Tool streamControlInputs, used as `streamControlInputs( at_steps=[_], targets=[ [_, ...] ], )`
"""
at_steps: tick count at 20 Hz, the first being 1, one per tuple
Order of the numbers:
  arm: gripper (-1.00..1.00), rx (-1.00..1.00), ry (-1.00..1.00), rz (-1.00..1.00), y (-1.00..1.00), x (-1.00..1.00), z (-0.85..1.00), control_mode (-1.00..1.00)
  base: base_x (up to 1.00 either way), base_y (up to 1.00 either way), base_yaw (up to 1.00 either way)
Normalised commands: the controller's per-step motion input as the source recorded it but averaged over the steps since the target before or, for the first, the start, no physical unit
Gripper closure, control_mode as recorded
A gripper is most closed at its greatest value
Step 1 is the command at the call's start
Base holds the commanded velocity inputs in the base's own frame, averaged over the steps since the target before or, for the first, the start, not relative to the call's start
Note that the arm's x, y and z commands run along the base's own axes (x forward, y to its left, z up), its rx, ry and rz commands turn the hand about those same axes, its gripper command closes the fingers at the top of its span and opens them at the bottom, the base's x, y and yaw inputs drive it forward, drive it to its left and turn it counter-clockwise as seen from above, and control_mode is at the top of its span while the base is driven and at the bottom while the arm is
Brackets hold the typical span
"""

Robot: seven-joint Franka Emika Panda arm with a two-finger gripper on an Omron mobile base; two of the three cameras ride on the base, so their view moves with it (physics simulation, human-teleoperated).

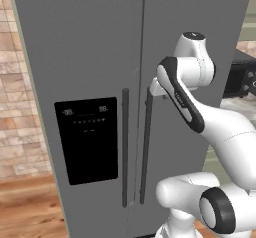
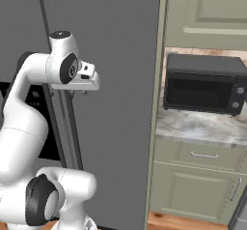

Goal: Retrieve the sausage and cheese from the fridge and place them on the cutting board on the counter.

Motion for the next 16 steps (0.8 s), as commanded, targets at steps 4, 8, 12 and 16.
streamControlInputs(
  at_steps=[4, 8, 12, 16],
  targets=[
    [-1.00, 0.00, 0.00, 0.00, 0.00, 0.00, 0.00, 1.00, 0.00, 0.00, 0.00],
    [-1.00, 0.00, 0.00, 0.00, 0.00, 0.00, 0.00, 1.00, 0.00, 0.00, 0.00],
    [-1.00, 0.00, 0.00, 0.00, 0.00, 0.00, 0.00, 1.00, 0.00, 0.00, 0.00],
    [-1.00, 0.00, 0.00, 0.00, 0.00, 0.00, 0.00, 1.00, 0.00, 0.00, 0.00]
  ],
)
